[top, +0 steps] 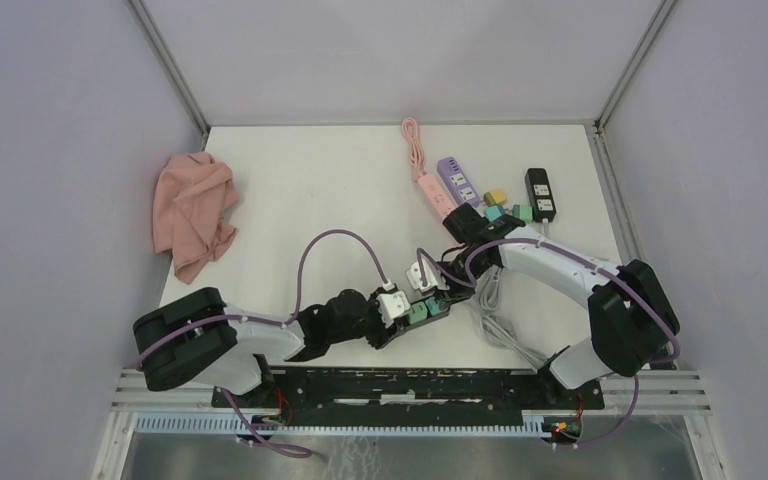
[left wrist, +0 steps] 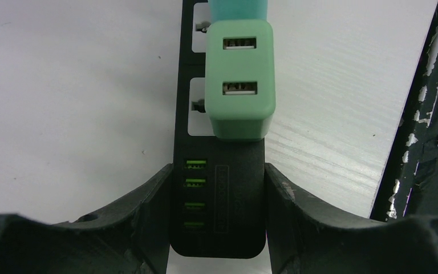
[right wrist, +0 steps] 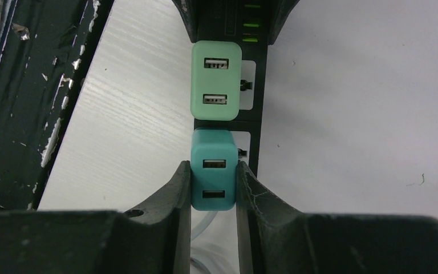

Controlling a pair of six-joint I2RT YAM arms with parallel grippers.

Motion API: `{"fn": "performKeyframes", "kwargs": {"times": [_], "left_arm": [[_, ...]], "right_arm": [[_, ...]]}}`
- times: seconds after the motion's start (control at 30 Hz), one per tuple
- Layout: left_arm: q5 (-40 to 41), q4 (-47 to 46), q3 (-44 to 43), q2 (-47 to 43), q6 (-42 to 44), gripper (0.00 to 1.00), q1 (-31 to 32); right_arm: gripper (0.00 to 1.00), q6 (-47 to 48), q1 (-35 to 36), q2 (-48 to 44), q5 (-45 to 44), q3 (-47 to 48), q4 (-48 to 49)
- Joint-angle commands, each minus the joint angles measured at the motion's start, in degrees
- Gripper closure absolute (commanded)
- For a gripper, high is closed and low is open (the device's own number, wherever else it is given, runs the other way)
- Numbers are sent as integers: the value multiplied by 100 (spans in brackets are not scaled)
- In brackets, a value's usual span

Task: Pull the plug off the socket
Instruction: Remove the plug from the socket.

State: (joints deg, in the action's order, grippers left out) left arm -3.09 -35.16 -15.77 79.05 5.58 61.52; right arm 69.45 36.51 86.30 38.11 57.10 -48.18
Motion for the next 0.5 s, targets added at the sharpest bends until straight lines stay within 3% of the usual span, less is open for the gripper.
{"fn": "performKeyframes", "kwargs": {"times": [0.0,0.13,0.33,0.47], "left_arm": [[127,-174,76,-94,-137,97,1],[105,-187,41,-44,-144,97,1],[90,-171,34,-52,-167,97,1],[98,-152,52,-64,-155,97,-4]], "right_arm": [[100,1046,-153,-130,146,70,-921],[100,1304,61,-20,683,130,-1198],[100,-333,243,-11,550,396,-258],[100,-536,-99,-53,307,433,-171]]}}
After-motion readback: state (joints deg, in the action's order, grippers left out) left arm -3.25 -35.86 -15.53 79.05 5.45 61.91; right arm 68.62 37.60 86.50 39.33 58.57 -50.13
